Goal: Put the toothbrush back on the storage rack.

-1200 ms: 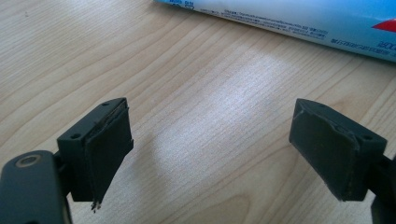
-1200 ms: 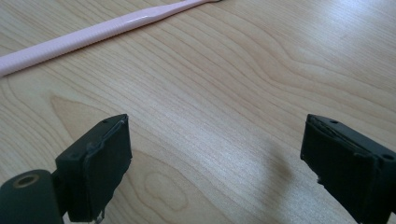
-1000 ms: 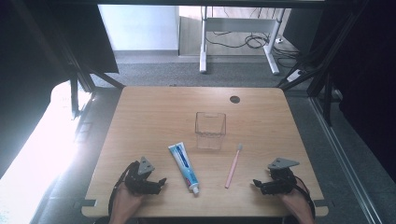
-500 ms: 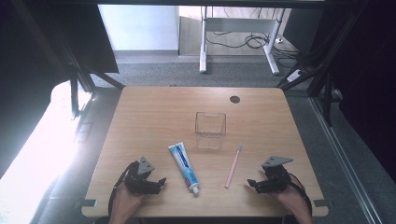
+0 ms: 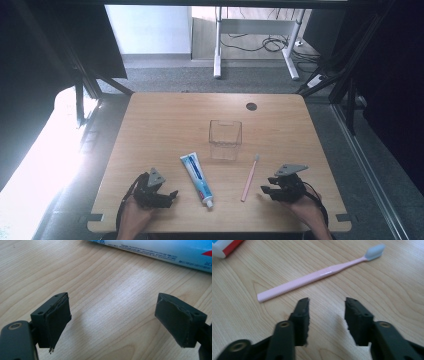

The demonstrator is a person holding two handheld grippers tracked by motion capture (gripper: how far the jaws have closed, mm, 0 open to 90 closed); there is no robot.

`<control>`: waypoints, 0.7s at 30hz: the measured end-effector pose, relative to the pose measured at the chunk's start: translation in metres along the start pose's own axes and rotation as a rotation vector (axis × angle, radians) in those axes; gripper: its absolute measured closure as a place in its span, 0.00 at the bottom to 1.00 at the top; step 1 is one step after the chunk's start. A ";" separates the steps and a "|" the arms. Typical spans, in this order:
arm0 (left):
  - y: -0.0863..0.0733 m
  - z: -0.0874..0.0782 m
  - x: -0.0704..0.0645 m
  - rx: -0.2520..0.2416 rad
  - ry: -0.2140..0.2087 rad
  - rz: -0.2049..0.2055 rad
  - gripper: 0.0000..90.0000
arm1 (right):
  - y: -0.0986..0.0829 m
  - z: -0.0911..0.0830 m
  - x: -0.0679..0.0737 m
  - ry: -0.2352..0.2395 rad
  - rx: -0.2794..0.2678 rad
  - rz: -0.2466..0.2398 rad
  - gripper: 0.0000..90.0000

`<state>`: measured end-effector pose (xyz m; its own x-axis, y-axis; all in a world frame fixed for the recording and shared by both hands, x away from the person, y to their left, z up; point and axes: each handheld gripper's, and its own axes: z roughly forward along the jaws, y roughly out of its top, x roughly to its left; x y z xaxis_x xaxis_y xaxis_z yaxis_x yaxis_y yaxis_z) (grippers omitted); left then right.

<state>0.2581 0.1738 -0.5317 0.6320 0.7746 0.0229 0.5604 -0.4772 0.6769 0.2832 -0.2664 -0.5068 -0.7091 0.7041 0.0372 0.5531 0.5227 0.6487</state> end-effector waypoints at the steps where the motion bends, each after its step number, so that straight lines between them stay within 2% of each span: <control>1: 0.000 0.000 0.000 0.000 -0.002 -0.001 0.15 | 0.001 0.001 0.001 0.003 0.003 -0.004 0.69; 4: 0.001 0.001 -0.001 0.008 -0.006 0.001 0.15 | 0.006 0.003 0.003 0.011 0.020 -0.027 0.77; 11: 0.001 0.002 -0.001 0.013 -0.005 0.004 0.15 | 0.015 0.010 0.006 0.053 0.022 -0.038 0.95; 14: 0.001 0.001 -0.001 0.012 -0.002 0.005 0.15 | 0.019 0.012 0.007 0.064 0.020 -0.047 1.00; 21: 0.001 0.002 -0.002 0.017 0.007 0.019 0.15 | 0.030 0.021 0.014 0.091 0.015 -0.061 1.00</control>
<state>0.2582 0.1714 -0.5325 0.6392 0.7680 0.0410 0.5574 -0.4993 0.6633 0.2991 -0.2305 -0.5026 -0.7778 0.6250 0.0673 0.5138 0.5705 0.6407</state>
